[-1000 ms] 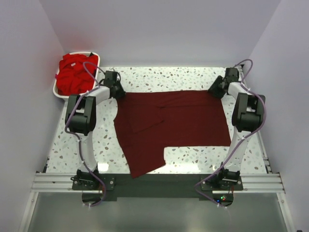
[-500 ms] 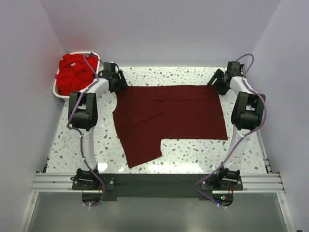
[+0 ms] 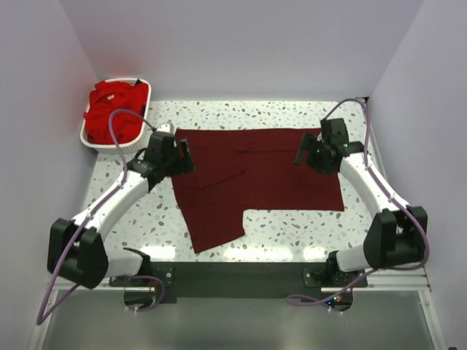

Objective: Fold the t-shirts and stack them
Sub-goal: Fold the tshirt

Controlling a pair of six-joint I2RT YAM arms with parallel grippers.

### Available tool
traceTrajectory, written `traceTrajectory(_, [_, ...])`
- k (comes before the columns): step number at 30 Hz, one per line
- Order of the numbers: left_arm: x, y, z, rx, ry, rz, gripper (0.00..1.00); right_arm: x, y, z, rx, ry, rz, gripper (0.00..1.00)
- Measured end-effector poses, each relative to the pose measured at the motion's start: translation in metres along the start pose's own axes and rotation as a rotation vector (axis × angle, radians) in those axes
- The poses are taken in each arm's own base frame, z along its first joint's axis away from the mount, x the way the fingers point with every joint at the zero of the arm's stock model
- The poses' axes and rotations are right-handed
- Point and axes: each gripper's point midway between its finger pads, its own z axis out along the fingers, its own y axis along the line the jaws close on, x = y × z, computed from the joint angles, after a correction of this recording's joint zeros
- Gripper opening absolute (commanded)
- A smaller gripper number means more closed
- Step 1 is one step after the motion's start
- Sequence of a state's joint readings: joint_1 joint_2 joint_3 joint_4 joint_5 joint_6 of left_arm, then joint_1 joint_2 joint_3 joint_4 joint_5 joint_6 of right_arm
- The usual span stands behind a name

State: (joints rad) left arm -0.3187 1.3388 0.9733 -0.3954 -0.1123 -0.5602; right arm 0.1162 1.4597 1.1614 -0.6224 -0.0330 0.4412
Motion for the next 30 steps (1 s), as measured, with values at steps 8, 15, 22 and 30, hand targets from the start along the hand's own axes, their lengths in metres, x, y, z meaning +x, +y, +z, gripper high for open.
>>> traceTrajectory(8, [0.103, 0.052, -0.025, -0.096, 0.168, -0.037, 0.61, 0.079, -0.027, -0.033, 0.042, 0.066, -0.077, 0.82])
traceTrajectory(15, [0.132, 0.064, -0.008, -0.150, 0.248, -0.057, 0.53, 0.106, -0.046, -0.034, 0.087, 0.113, -0.096, 0.82])
traceTrajectory(22, [0.144, 0.067, 0.010, -0.167, 0.280, -0.064, 0.47, 0.106, -0.049, -0.034, 0.098, 0.111, -0.104, 0.82])
traceTrajectory(30, [0.142, 0.063, 0.020, -0.164, 0.238, -0.075, 0.20, 0.104, -0.054, -0.033, 0.127, 0.103, -0.117, 0.82])
